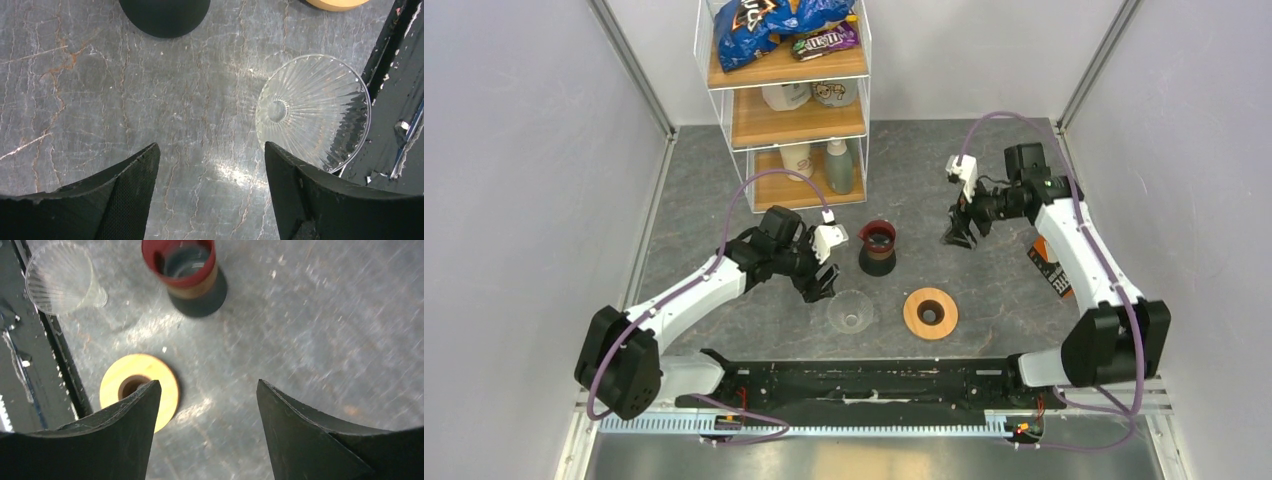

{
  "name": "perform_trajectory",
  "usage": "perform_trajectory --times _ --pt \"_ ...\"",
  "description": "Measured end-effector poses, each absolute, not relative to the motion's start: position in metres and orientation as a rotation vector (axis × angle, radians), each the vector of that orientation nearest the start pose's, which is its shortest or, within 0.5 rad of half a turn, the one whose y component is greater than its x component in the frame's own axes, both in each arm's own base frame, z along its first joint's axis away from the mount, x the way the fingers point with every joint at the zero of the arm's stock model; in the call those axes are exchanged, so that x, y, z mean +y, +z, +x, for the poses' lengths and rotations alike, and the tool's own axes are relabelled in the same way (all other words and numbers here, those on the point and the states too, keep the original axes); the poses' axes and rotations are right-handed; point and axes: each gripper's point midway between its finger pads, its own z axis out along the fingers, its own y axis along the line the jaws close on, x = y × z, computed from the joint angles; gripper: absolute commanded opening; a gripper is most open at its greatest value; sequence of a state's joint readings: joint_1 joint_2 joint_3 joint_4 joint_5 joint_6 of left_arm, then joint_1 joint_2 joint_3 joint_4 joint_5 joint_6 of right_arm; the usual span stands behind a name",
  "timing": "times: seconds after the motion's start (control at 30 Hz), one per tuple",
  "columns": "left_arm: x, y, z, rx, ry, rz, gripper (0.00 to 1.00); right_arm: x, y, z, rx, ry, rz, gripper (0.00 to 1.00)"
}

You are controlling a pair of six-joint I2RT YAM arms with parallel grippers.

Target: Place the coffee filter in the dripper

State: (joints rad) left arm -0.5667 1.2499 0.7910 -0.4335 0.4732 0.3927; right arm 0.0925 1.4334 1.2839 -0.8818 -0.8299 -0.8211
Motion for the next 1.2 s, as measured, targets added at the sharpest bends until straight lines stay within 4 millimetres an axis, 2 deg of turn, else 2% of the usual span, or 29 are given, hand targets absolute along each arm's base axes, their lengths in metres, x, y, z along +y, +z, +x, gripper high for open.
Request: perform_trajectory --times 0.07,0.2,0.37,0.53,0.87,1.0,1.17,1.2 --pt "-0.220 0.101 0.220 2.058 -0.658 1.296 0.82 0.132 0.191 0.294 1.974 0.691 -1.231 0.78" --pt "-0.228 0.101 0.217 2.045 -0.660 1.308 0.82 0.113 0.158 0.263 2.162 0.642 -1.174 0.78" --pt "-0.231 0.101 0.217 2.039 -0.660 1.313 0.81 0.095 0.128 0.241 2.337 0.583 -1.111 0.76" --pt "-0.234 0.097 0.213 2.047 -0.668 1.332 0.79 0.085 0.118 0.236 2.422 0.526 -1.069 0.75" --pt "-0.238 0.092 0.205 2.057 -0.680 1.367 0.78 0.080 0.112 0.230 2.471 0.503 -1.033 0.75" --pt "-0.237 0.091 0.204 2.062 -0.681 1.370 0.80 0.083 0.107 0.228 2.483 0.498 -1.058 0.75" --pt "-0.237 0.091 0.203 2.064 -0.678 1.371 0.83 0.099 0.085 0.211 2.525 0.468 -1.190 0.77" --pt "-0.237 0.091 0.203 2.065 -0.678 1.371 0.83 0.102 0.080 0.208 2.533 0.461 -1.217 0.80"
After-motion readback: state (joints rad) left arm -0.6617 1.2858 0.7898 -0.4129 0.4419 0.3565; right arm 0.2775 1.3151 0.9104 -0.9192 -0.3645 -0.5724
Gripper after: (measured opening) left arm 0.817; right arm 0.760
